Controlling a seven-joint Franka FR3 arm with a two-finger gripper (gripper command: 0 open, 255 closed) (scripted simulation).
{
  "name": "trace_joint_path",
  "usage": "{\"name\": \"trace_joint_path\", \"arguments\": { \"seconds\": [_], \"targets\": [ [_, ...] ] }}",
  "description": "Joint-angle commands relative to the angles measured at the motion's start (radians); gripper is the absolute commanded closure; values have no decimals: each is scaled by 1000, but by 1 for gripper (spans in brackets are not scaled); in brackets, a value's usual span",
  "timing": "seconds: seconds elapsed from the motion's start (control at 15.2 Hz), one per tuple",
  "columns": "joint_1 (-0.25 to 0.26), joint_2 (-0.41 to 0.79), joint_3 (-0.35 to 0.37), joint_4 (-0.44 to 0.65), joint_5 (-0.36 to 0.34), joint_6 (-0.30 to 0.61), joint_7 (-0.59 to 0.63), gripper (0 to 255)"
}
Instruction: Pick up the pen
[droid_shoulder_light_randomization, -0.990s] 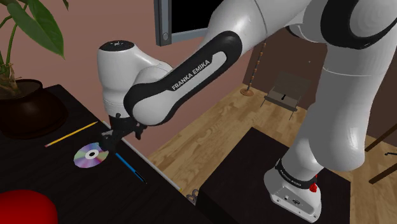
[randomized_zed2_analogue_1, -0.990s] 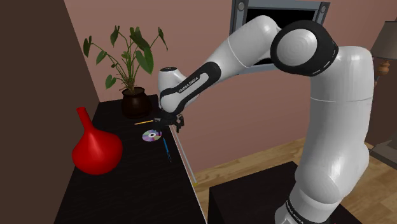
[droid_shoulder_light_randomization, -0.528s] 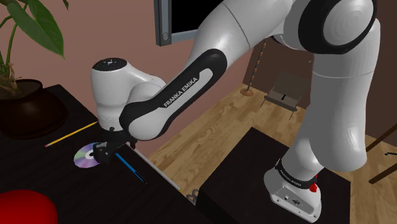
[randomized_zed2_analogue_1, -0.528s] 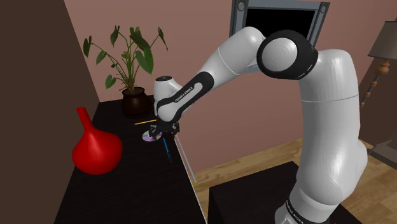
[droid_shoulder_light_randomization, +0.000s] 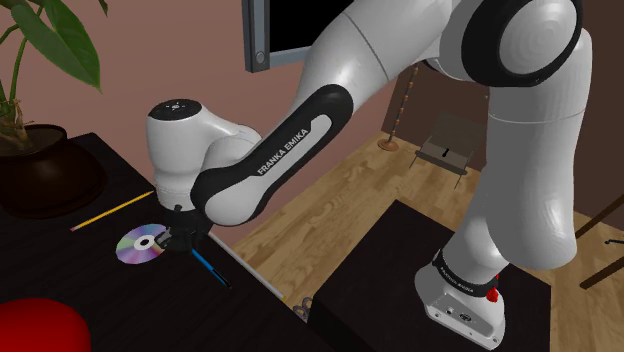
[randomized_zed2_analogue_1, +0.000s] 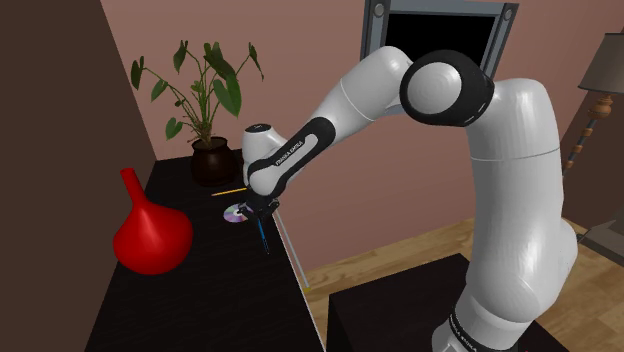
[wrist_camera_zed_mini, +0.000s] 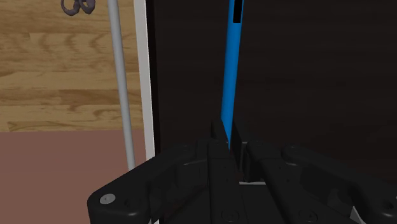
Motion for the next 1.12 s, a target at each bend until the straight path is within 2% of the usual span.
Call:
{"name": "trace_joint_path", "arguments": {
  "seconds": [0.0, 0.26, 1.06],
  "targets": [
    [0, 0, 0, 0, 0, 0, 0, 255],
    [1, 1, 0, 0, -1, 1, 1, 255],
    [-25, -100, 34, 34, 61, -126, -40, 255]
  ]
}}
